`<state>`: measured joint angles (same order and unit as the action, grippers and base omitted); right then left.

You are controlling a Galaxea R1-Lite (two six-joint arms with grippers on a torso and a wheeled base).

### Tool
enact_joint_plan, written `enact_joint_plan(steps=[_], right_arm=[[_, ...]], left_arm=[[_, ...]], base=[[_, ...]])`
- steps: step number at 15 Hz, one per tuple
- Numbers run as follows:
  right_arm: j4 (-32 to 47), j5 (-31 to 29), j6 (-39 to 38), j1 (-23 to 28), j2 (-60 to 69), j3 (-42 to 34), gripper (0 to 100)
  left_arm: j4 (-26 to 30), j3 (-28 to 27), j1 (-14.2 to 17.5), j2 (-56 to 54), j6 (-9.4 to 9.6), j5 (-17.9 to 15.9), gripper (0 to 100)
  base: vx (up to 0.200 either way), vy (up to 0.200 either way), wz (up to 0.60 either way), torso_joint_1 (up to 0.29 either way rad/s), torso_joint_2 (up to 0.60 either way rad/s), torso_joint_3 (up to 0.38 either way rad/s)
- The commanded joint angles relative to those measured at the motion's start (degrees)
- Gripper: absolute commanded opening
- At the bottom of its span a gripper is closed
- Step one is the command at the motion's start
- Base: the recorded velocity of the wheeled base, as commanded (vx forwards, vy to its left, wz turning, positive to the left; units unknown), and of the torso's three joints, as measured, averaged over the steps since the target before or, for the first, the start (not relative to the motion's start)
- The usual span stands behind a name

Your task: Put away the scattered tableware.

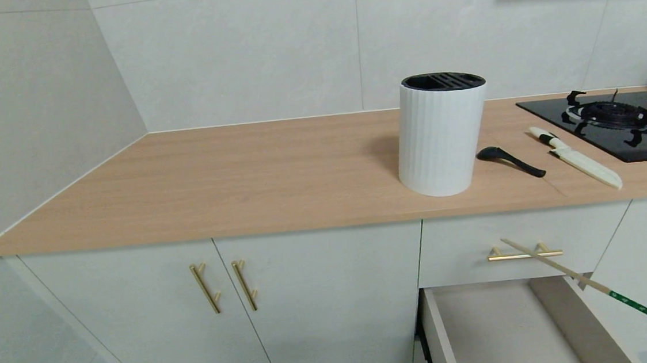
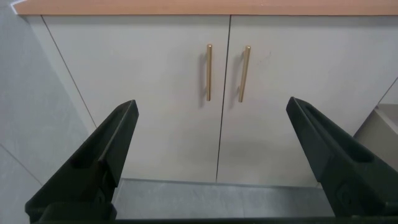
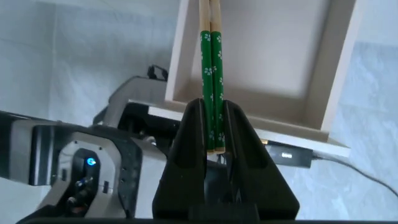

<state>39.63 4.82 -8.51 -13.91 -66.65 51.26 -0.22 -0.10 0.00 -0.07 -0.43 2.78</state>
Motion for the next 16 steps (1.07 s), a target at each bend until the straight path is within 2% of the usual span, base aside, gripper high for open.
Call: enact_joint_plan(steps=[1,6,11,16], right_arm=[[-1.31,-0.33,-0.1,-0.15,-7.45,-2.92,0],[-3.51,-0.33,-0.02,-0.15,-10.61,-4.33,0],[-11.95,-2.0,-0.1,-0.07,-15.53,-8.72,0],[-13.35,-2.09,-0.19,0.11,-17.2,-8.9,0]], left_arm=[[0.04,0.01,0.0,0.07,-0.01,0.03,100],[0.04,0.01,0.0,0.07,-0.01,0.03,100],[0.04,0.01,0.0,0.07,-0.01,0.03,100],[0.04,0.01,0.0,0.07,-0.01,0.03,100]], base=[[0.0,0.0,0.0,-0.051,0.18,0.129],[0.0,0.0,0.0,-0.126,0.41,0.27],[0.0,0.0,0.0,-0.112,0.45,0.337],[0.0,0.0,0.0,-0.05,0.41,0.354]])
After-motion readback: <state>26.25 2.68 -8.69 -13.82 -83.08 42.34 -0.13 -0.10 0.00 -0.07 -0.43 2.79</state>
